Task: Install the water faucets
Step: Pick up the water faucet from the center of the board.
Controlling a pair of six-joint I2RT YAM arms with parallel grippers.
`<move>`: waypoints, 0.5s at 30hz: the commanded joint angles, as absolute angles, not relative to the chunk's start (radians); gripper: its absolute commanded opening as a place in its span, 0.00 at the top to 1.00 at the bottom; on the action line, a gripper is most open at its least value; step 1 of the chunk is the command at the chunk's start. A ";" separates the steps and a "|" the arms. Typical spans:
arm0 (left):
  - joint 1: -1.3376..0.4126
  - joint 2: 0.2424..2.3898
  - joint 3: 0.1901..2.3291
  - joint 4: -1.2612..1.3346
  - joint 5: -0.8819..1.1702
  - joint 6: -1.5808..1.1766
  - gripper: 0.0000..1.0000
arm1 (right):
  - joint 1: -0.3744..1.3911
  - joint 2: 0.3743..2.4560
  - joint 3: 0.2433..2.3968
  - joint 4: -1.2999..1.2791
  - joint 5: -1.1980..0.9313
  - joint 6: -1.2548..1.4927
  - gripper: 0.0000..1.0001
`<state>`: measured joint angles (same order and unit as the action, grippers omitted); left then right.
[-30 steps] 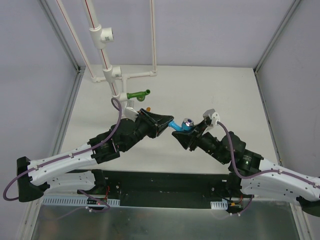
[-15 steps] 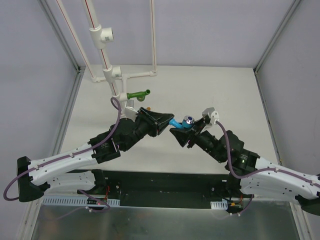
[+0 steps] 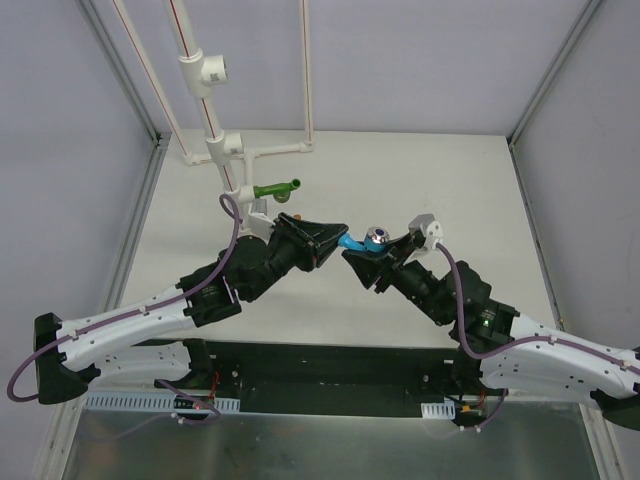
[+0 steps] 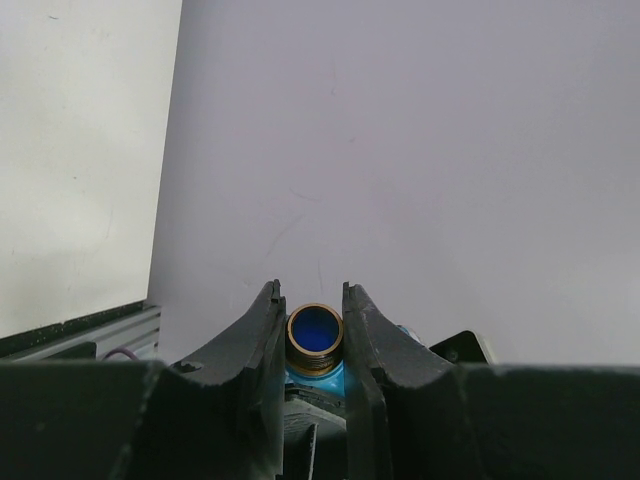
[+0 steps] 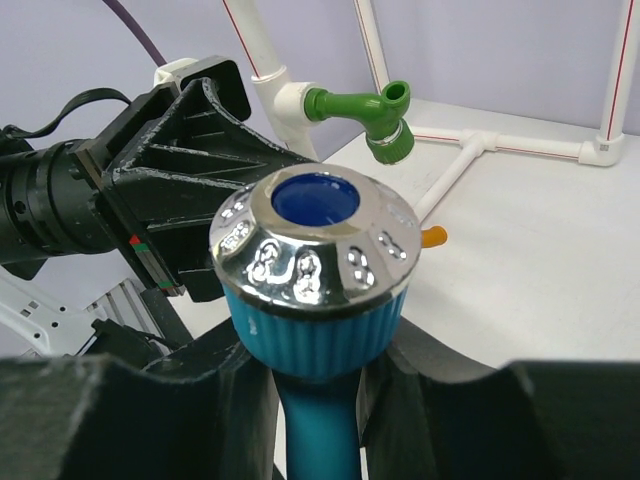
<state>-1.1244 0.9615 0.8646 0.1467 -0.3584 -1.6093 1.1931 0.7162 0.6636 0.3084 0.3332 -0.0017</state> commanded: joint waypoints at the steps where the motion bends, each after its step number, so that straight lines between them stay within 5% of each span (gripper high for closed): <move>1: -1.155 0.962 0.841 0.192 -0.258 -1.640 1.00 | 1.192 0.712 0.693 0.451 0.393 -0.032 0.96; 3: -1.158 0.962 0.831 0.196 -0.261 -1.646 1.00 | 1.192 0.709 0.699 0.453 0.397 -0.038 0.88; 4: -1.161 0.962 0.828 0.198 -0.259 -1.651 1.00 | 1.190 0.709 0.698 0.457 0.400 -0.037 0.73; 6: -1.163 0.965 0.825 0.204 -0.259 -1.652 1.00 | 1.192 0.707 0.698 0.466 0.403 -0.041 0.61; 15: -1.167 0.973 0.827 0.212 -0.258 -1.655 1.00 | 1.192 0.721 0.704 0.485 0.388 -0.044 0.56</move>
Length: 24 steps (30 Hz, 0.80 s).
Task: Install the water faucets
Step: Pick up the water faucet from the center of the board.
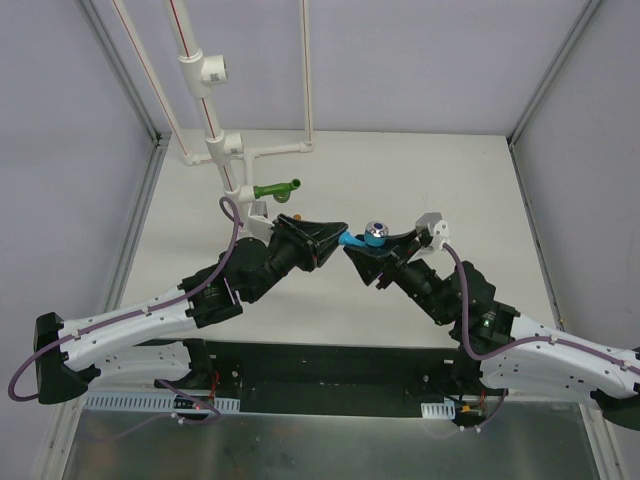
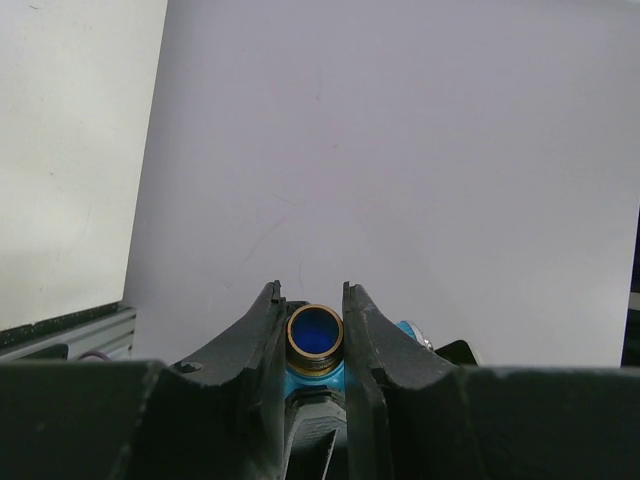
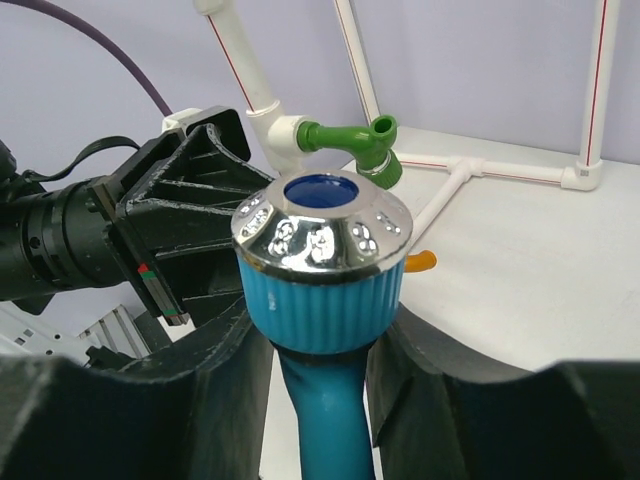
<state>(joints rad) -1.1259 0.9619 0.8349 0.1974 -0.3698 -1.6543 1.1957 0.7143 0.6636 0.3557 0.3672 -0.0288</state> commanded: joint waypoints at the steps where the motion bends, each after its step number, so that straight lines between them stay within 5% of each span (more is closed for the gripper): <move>1: -1.167 0.974 0.828 0.212 -0.256 -1.655 1.00 | 1.192 0.721 0.706 0.486 0.388 -0.044 0.56; 5: -1.170 0.977 0.828 0.215 -0.252 -1.660 1.00 | 1.192 0.724 0.707 0.488 0.376 -0.048 0.90; 8: -1.170 0.980 0.827 0.221 -0.249 -1.658 1.00 | 1.190 0.726 0.710 0.480 0.379 -0.040 1.00; 12: -1.170 0.974 0.833 0.230 -0.253 -1.643 0.98 | 1.190 0.730 0.724 0.417 0.379 -0.020 1.00; 16: -1.170 0.959 0.831 0.227 -0.275 -1.628 0.59 | 1.192 0.723 0.742 0.333 0.374 -0.002 1.00; 18: -1.170 0.951 0.830 0.216 -0.285 -1.624 0.48 | 1.190 0.712 0.742 0.308 0.370 0.025 1.00; 24: -1.170 0.942 0.836 0.195 -0.304 -1.614 0.39 | 1.190 0.707 0.758 0.227 0.348 0.049 1.00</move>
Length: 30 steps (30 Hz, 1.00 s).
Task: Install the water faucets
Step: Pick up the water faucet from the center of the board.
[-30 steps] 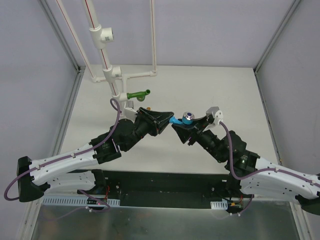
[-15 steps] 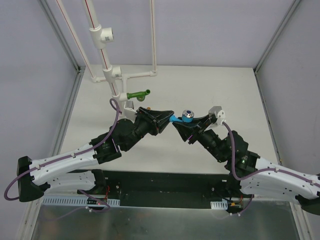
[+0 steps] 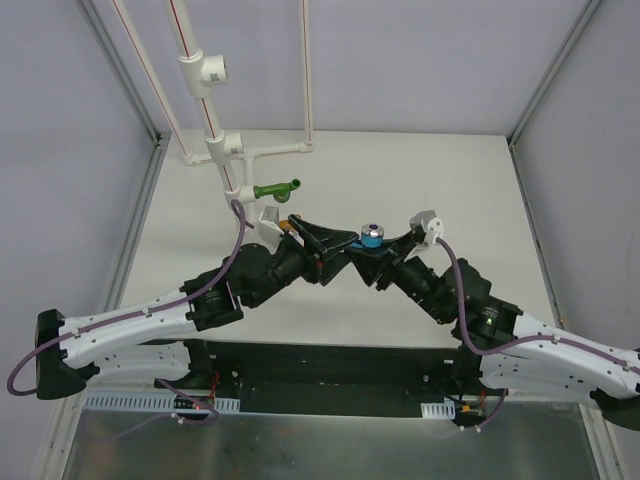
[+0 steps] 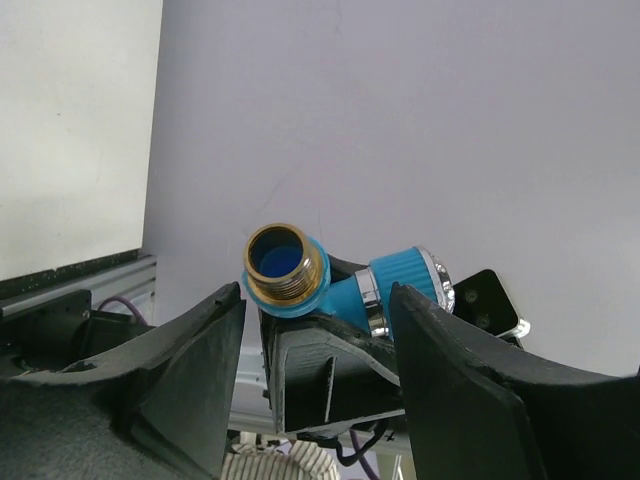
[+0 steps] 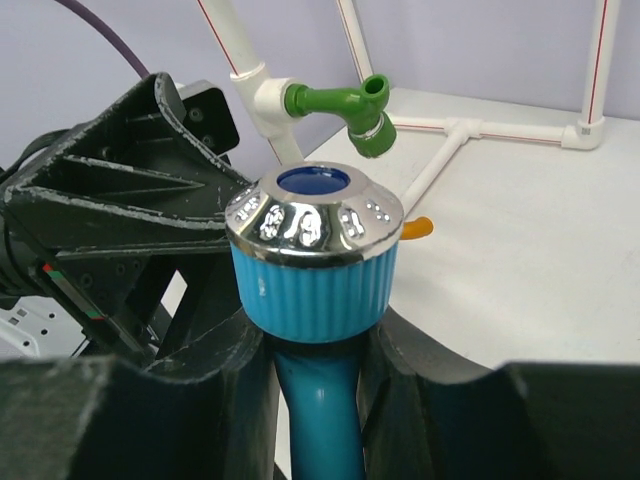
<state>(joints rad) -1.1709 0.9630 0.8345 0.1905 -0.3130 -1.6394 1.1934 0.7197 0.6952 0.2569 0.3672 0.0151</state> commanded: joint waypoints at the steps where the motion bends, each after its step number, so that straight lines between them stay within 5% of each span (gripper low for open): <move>1: -1.170 0.939 0.838 0.190 -0.308 -1.611 0.39 | 1.192 0.707 0.765 0.204 0.338 0.058 1.00; 30: -1.172 0.920 0.864 0.098 -0.397 -1.560 0.41 | 1.201 0.661 0.738 -0.044 0.264 0.179 1.00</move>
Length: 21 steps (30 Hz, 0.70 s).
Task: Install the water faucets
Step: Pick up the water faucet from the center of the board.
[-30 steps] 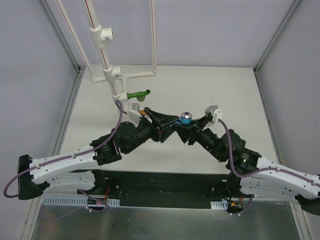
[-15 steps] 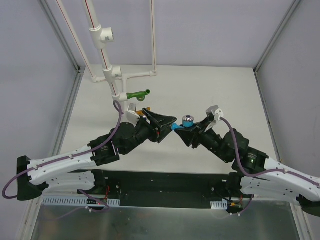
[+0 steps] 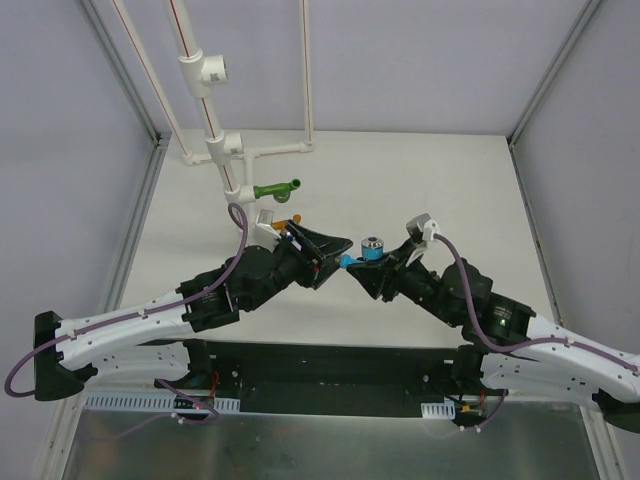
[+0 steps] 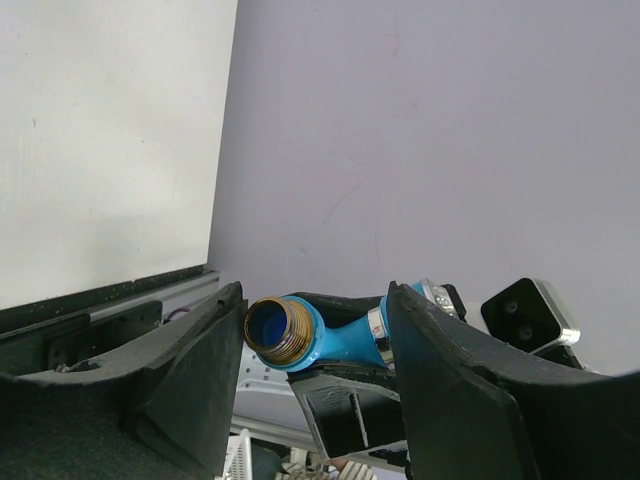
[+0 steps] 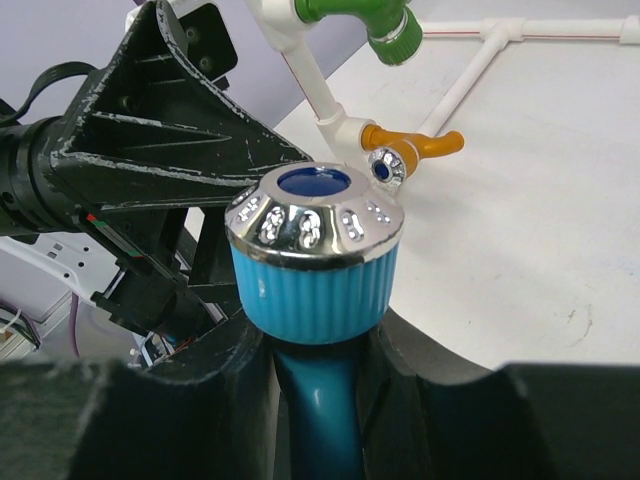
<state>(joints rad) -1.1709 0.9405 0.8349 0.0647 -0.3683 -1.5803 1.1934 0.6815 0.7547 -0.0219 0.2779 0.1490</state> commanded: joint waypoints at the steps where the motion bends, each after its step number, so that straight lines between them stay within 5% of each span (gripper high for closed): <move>1: -1.172 0.919 0.862 0.098 -0.397 -1.559 0.41 | 1.201 0.658 0.732 -0.049 0.268 0.183 1.00; 21: -1.170 0.928 0.877 0.086 -0.403 -1.552 0.41 | 1.215 0.630 0.673 -0.089 0.281 0.212 1.00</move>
